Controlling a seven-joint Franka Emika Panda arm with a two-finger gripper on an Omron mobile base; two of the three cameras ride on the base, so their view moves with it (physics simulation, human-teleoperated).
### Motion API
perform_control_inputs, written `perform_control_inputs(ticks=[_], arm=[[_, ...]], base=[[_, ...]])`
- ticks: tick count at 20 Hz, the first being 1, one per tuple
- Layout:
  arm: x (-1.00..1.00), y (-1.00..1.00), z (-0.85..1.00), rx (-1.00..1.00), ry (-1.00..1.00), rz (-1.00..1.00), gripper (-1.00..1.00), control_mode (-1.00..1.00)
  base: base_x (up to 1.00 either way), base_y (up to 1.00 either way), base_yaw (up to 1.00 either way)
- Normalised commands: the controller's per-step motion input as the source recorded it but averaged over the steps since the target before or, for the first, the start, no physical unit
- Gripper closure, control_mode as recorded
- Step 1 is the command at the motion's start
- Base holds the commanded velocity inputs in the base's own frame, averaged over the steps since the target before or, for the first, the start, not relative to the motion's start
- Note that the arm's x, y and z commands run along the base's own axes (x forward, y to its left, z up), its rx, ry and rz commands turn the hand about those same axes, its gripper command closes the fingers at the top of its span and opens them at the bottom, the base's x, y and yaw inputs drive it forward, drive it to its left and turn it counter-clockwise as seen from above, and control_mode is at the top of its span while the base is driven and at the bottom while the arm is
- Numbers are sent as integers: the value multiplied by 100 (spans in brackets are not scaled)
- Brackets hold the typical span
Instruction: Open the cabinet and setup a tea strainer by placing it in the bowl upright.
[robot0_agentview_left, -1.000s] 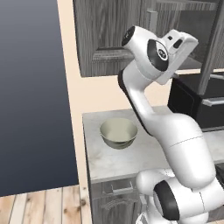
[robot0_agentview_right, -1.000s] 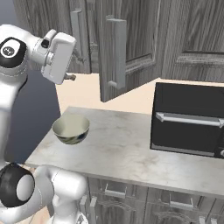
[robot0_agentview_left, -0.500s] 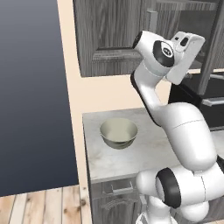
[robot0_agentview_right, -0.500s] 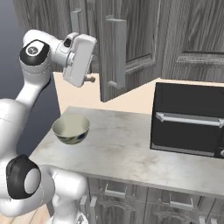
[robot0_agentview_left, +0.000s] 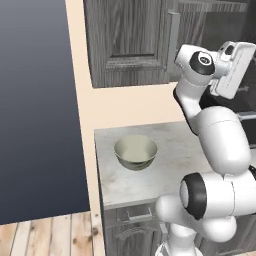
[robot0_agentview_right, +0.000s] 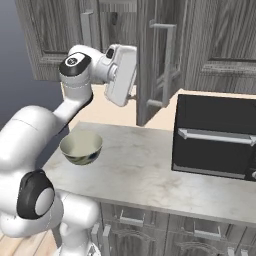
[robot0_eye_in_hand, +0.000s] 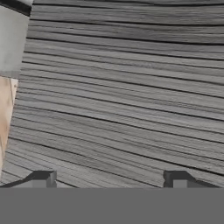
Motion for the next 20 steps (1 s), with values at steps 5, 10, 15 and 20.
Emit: perform_control_inputs(ticks=[5, 10, 15, 20], arm=[[-12, -69, 0, 0, 0, -7, -100, -100], [-1, 13, -7, 0, 0, 0, -100, -100], [0, 50, -33, 30, -29, -2, -100, -100], [0, 44, -47, 57, -46, -3, -100, -100]], base=[[0, 0, 0], [0, 0, 0], [0, 0, 0], [0, 0, 0]])
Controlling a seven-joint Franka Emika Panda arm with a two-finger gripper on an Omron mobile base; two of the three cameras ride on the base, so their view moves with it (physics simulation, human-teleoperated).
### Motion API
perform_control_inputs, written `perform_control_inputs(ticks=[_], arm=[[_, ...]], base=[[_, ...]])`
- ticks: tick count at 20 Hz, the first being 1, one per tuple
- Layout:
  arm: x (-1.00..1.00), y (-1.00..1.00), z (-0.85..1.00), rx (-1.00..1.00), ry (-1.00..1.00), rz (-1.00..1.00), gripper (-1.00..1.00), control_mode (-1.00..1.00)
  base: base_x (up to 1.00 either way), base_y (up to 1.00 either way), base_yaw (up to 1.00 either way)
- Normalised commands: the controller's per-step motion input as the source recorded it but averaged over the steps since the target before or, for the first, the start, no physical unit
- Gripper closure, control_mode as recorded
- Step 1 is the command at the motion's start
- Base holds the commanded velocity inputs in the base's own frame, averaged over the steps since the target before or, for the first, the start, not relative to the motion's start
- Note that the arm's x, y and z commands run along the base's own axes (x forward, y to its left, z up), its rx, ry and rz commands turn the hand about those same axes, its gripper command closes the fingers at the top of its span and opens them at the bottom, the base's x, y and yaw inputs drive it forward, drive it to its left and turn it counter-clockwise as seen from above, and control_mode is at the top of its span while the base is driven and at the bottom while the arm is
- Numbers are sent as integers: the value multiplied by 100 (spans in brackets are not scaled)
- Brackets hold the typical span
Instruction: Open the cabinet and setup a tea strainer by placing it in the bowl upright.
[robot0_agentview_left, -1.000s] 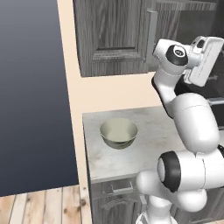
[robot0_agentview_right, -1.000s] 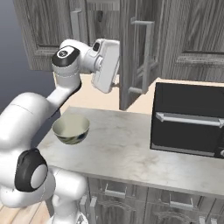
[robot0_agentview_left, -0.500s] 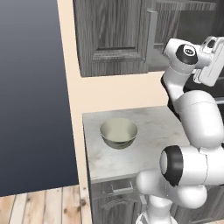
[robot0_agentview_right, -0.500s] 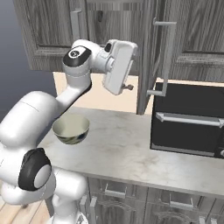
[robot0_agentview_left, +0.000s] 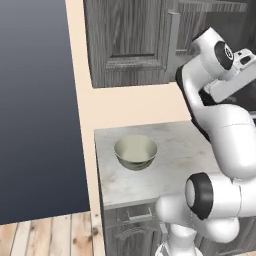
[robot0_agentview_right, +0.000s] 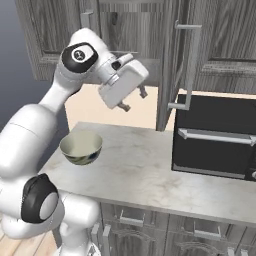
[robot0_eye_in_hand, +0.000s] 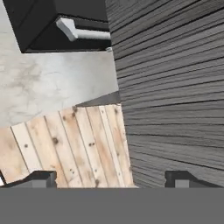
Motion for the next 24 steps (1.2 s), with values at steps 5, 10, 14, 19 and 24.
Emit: perform_control_inputs(ticks=[5, 10, 14, 19, 24], arm=[[0, 95, -20, 19, -67, 0, -100, -100], [0, 78, 8, 24, -75, 3, -100, -100], [0, 47, 46, 21, -57, 26, -100, -100], [-1, 27, 63, 15, -20, 40, -100, -100], [-4, 4, 46, 12, -4, 31, -100, -100]], base=[[0, 0, 0], [0, 0, 0], [0, 0, 0], [0, 0, 0], [0, 0, 0]])
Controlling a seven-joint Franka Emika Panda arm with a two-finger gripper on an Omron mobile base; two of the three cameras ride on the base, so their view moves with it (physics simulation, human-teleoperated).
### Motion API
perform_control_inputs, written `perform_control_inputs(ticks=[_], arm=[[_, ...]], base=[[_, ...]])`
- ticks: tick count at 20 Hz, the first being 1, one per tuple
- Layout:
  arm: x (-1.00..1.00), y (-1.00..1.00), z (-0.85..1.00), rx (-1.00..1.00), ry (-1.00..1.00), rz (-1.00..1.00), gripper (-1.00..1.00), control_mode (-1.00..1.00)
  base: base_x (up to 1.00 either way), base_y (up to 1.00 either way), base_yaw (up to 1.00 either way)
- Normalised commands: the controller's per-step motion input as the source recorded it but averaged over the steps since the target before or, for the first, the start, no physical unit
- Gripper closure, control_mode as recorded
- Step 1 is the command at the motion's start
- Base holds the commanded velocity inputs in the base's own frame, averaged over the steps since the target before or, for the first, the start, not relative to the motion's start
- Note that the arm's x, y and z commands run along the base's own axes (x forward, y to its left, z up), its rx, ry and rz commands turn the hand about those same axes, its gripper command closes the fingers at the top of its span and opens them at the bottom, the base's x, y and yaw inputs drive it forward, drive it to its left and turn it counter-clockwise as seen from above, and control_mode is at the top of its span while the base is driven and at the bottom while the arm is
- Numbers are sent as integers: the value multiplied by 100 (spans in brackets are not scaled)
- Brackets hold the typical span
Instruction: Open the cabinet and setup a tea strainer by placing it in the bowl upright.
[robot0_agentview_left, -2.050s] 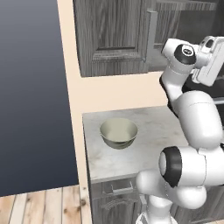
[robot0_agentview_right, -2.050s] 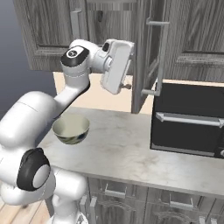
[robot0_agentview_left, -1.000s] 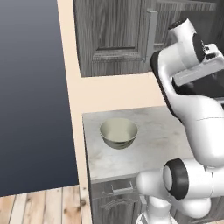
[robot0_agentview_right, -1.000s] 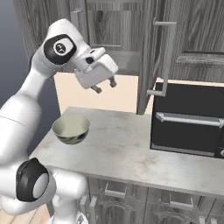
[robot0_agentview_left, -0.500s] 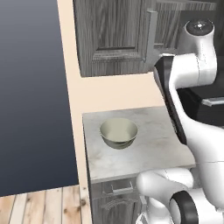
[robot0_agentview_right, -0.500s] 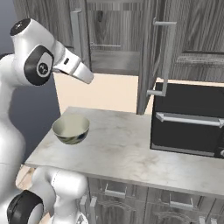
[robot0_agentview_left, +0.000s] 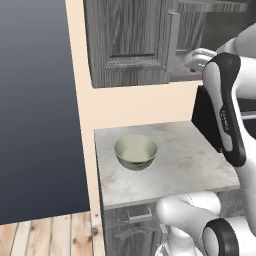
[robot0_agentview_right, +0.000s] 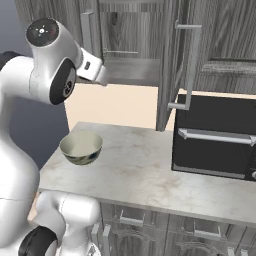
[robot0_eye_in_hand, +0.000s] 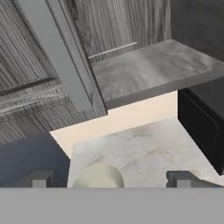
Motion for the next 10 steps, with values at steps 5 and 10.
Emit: perform_control_inputs(ticks=[5, 10], arm=[[6, 64, 11, -10, -2, 23, -100, -100], [-1, 31, 16, -13, -14, 1, -100, -100]], base=[[0, 0, 0], [0, 0, 0]])
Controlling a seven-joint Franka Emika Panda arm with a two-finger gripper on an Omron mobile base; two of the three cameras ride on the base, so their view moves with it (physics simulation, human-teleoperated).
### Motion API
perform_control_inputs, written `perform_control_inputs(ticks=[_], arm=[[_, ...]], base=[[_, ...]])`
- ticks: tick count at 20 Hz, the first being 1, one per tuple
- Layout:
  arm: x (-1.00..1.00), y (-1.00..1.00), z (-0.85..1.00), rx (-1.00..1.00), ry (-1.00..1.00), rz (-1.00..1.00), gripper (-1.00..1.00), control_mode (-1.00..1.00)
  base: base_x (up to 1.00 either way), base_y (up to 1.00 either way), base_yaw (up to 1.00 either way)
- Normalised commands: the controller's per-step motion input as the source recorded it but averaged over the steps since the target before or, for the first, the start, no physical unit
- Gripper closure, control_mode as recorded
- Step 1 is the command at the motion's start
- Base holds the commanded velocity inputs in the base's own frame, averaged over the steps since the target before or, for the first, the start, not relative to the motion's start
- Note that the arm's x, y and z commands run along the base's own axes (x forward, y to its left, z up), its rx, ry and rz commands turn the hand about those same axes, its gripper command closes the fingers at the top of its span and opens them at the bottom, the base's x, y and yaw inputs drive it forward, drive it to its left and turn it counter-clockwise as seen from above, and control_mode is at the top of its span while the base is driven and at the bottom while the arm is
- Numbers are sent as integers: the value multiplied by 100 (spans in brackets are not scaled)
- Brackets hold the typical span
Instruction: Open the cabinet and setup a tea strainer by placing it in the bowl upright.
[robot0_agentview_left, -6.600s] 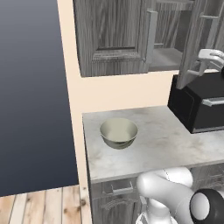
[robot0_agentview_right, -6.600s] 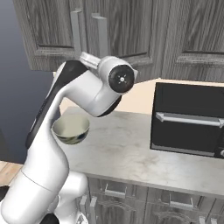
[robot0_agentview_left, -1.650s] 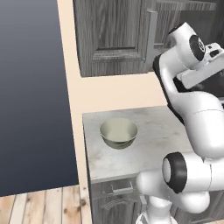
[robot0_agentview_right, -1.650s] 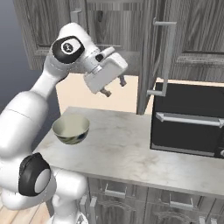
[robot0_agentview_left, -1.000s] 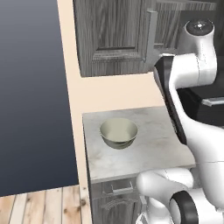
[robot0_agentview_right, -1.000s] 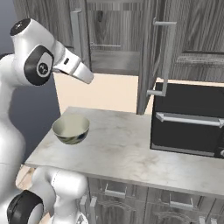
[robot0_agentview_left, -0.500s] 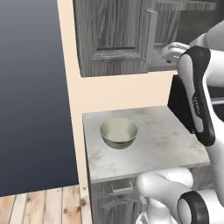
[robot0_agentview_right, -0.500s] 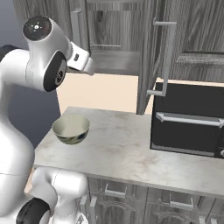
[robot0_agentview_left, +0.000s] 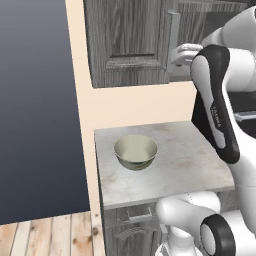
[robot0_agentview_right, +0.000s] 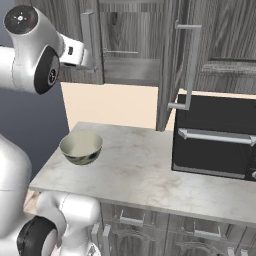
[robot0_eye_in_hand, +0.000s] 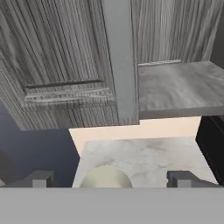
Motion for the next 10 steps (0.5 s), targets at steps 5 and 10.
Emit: perform_control_inputs(ticks=[5, 10], arm=[[62, -4, -10, 0, -2, -22, -100, -100], [72, -7, 3, -2, 3, -25, -100, -100]], base=[[0, 0, 0], [0, 0, 0]])
